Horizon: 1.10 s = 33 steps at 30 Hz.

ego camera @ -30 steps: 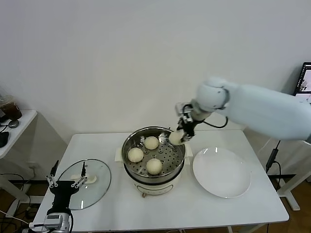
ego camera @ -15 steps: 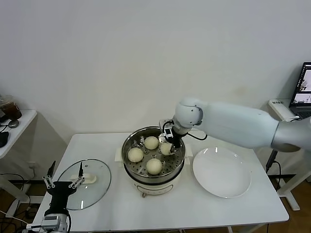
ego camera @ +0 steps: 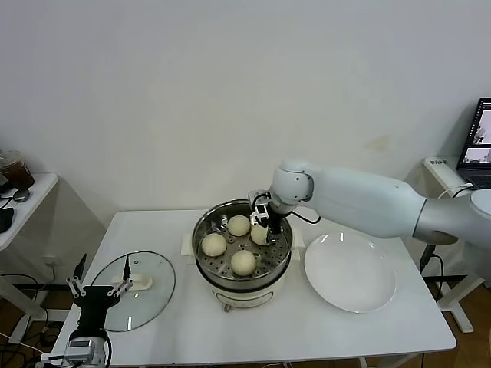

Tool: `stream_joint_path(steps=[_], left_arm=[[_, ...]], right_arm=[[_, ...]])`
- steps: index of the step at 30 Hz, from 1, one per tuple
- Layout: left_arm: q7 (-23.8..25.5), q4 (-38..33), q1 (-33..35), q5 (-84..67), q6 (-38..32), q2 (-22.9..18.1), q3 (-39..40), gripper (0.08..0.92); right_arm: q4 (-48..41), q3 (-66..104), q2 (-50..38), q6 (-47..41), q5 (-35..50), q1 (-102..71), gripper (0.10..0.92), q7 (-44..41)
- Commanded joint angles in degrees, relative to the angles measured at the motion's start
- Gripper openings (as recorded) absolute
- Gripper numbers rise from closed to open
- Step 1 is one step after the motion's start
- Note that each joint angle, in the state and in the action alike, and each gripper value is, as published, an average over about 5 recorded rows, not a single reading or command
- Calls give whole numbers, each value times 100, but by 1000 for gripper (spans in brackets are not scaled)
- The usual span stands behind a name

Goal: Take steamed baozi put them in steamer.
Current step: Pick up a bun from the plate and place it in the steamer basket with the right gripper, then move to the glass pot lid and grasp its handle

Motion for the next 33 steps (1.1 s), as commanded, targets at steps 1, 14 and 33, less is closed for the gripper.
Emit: stream_joint_path(steps=[1,14,33], left_arm=[[1,18,-16,10,3,-13,13,823],[-14,8,14,8,-34,-28,-34,823],[-583,-339,121,681,511,-110,358,823]], right_arm=[[730,285,-566,-120,303,232,669,89],[2914,3087,-2747,544,1717,-2555,823,3441],[2750,10851,420,5348,-1569,-10289,823,3753]])
